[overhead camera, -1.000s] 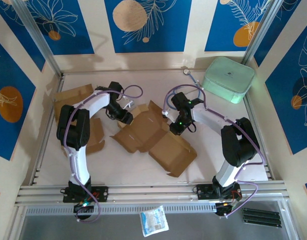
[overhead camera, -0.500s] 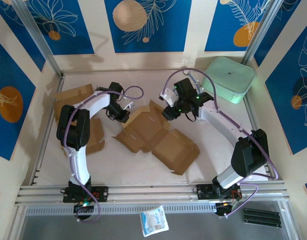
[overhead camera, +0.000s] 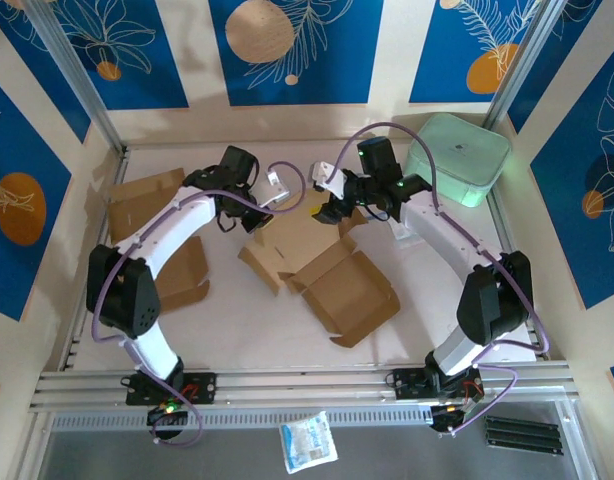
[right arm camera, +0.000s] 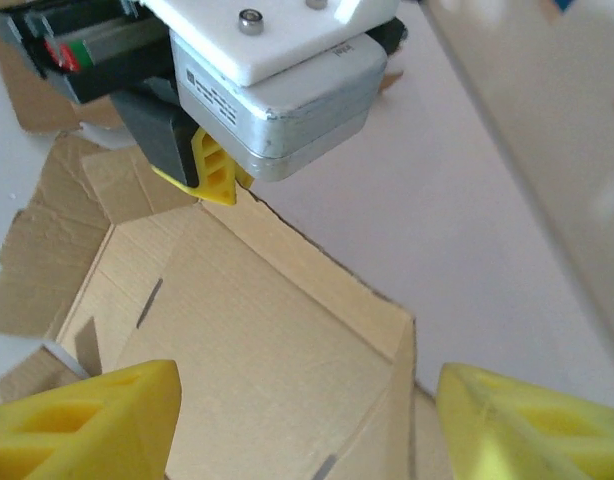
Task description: Fold the paper box
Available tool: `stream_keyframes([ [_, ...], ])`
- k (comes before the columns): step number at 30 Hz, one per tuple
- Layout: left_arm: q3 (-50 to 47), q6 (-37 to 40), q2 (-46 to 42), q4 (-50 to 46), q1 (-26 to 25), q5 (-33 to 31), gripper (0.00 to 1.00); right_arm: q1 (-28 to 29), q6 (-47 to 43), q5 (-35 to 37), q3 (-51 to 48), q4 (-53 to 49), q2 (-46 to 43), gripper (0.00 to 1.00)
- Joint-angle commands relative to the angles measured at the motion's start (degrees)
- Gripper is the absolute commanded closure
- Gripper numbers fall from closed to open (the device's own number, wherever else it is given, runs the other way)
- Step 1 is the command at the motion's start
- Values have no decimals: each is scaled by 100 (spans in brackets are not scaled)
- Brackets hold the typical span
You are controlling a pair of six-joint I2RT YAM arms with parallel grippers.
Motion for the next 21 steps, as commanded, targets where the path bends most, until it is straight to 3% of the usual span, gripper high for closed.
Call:
stream_keyframes([
  [1, 47, 672, -109, 31, -133, -260, 100, 43, -1122, -562, -16, 175, -105, 33],
  [9, 165, 1222, -285, 81, -521, -663, 100, 85, -1945, -426, 545, -563, 413, 42],
  [15, 114, 1269, -362, 214, -586, -544, 100, 33, -1856, -375, 351, -88, 578, 55],
  [21, 61, 1272, -400, 327, -595, -608, 100, 33, -1911, -432, 218, -191, 719, 60],
])
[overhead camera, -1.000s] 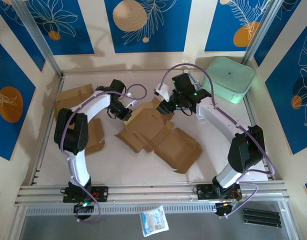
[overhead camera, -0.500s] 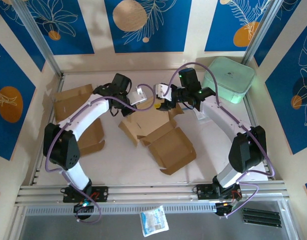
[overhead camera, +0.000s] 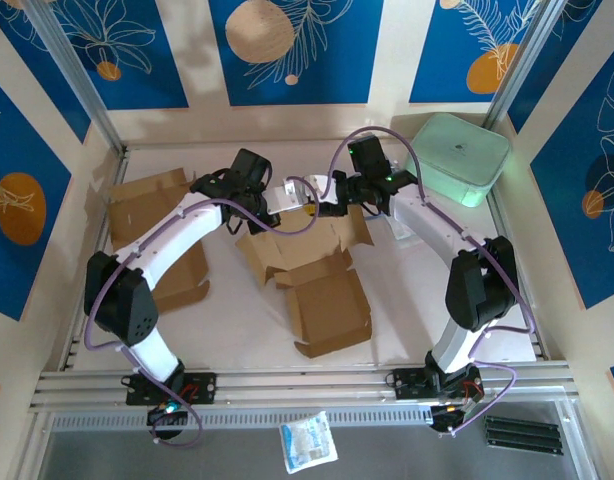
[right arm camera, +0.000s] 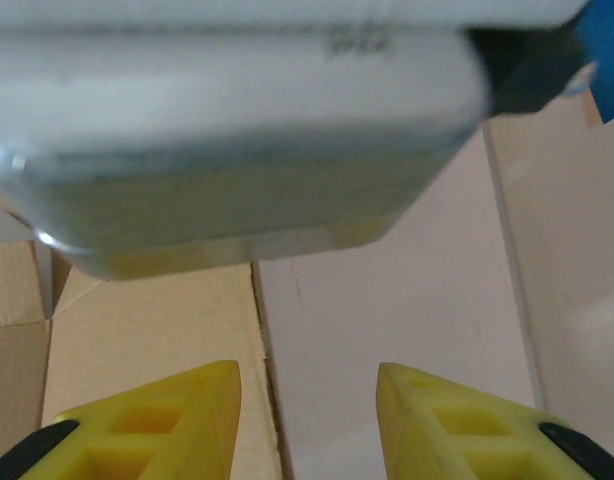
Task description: Fold the paper box
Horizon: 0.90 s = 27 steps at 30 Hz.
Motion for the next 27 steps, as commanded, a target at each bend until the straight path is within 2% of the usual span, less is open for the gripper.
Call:
stream_keyframes([
  [1, 55, 126, -194, 162, -50, -35, 100, -23, -111, -161, -94, -139, 119, 61],
  [6, 83, 156, -189, 190, -90, -37, 100, -1, -129, 88, -126, -5, 217, 72],
  [11, 84, 173, -209, 315, -121, -124, 100, 32, -282, 320, -160, 96, 226, 76],
  [17, 46, 50, -267, 506, -157, -152, 100, 65, -296, 521, -516, 788, -13, 86],
  [18, -4, -65, -322, 608, -158, -152, 97, 83, -292, 577, -614, 945, -83, 88],
  [20, -139, -404, -470, 864, -157, -193, 86, 132, -245, 767, -892, 1438, -238, 89],
  [22, -323, -961, -689, 1255, -153, -333, 84, 172, -213, 970, -1209, 2035, -407, 90],
  [25, -509, -1969, -1085, 1575, -115, -452, 76, 298, -206, 1373, -1598, 2776, -593, 90],
  [27, -629, -2928, -1363, 1704, -55, -644, 64, 414, -248, 1597, -1791, 3163, -712, 90],
])
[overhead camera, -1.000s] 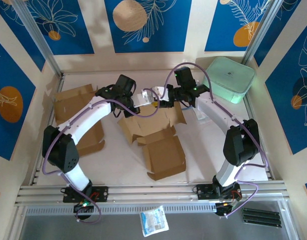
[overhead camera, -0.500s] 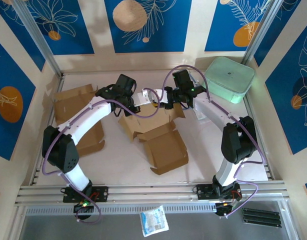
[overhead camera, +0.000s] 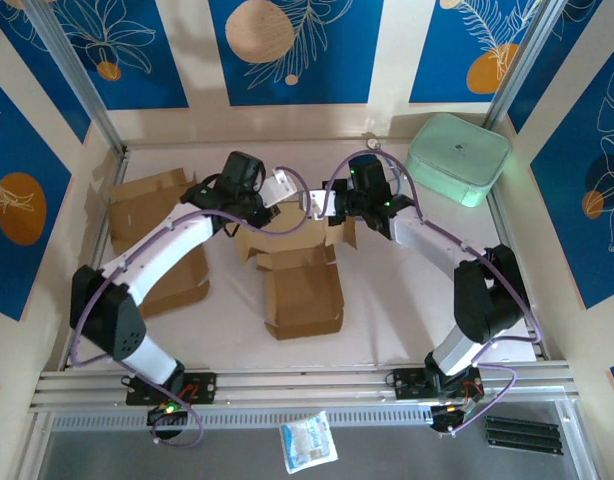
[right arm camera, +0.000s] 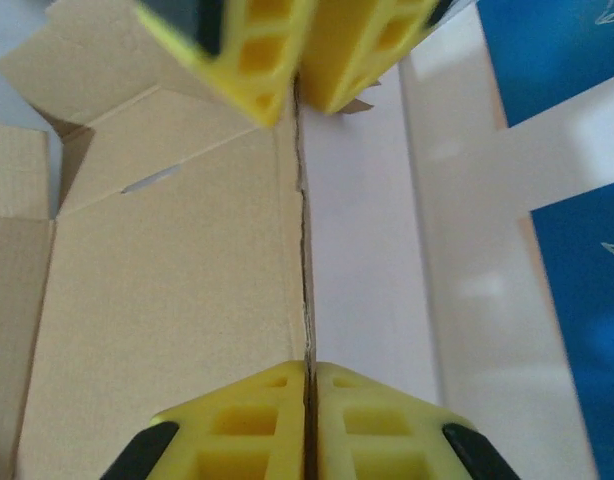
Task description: Fold the paper box
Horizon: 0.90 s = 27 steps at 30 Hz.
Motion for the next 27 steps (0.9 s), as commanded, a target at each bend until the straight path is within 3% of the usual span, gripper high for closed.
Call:
stream_keyframes([
  [1, -60, -1930, -716, 693, 39, -158, 59, 181, -68, 679, -316, 1032, -205, 90],
  [4, 69, -3860, -920, 139, 196, -241, 42, 374, -136, 1059, -599, 1602, -312, 91],
  [6, 81, -5103, -963, -216, 409, 91, 39, 494, -218, 1269, -784, 1943, -336, 91],
  [9, -104, -6722, -878, -326, 963, 1250, 39, 677, -416, 1620, -979, 2411, -276, 91],
  [11, -401, -7393, -778, -30, 1387, 2052, 39, 740, -499, 1718, -1048, 2470, -245, 91],
  [17, -1009, -7669, -338, 953, 2110, 3206, 36, 817, -404, 1710, -1183, 2308, -295, 91],
  [21, -1012, -7788, 48, 1654, 2124, 3780, 36, 823, -347, 1631, -1185, 2167, -298, 91],
  [27, -1213, -8134, 336, 2067, 2111, 4077, 44, 819, -289, 1653, -1156, 2068, -236, 91],
])
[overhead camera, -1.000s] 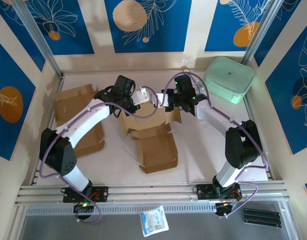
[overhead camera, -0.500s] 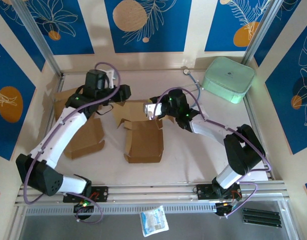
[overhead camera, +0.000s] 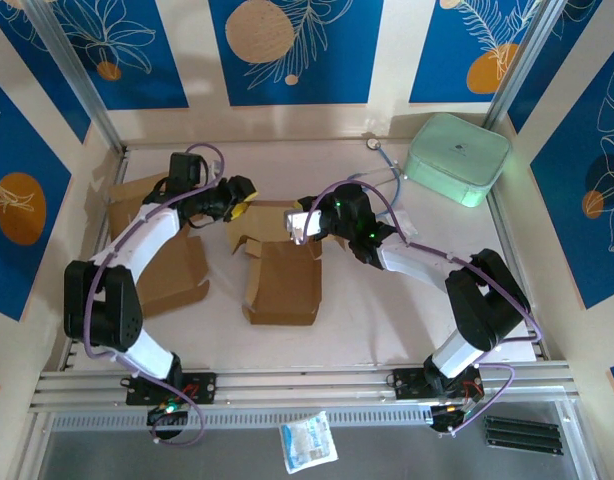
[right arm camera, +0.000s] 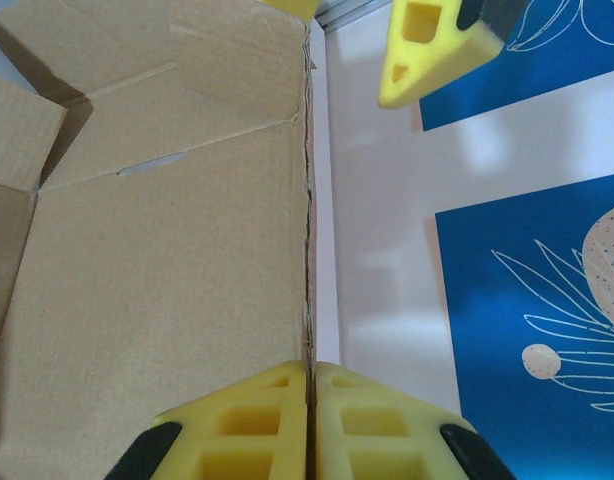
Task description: Fold the paper box
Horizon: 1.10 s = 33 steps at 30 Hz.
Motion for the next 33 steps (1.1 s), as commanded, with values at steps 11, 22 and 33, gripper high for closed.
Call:
stream_keyframes([
  [11, -298, -340, 149, 690, -179, 544, 78, 127, 218, 157, 164, -166, 130, 91],
  [22, -455, 1474, -714, -842, -422, -1444, 50, 103, 250, 318, -18, -243, -33, 91],
  [33, -2591, 3024, -2915, 11, -2174, -4221, 51, 40, 148, 324, -297, -285, -167, 91],
])
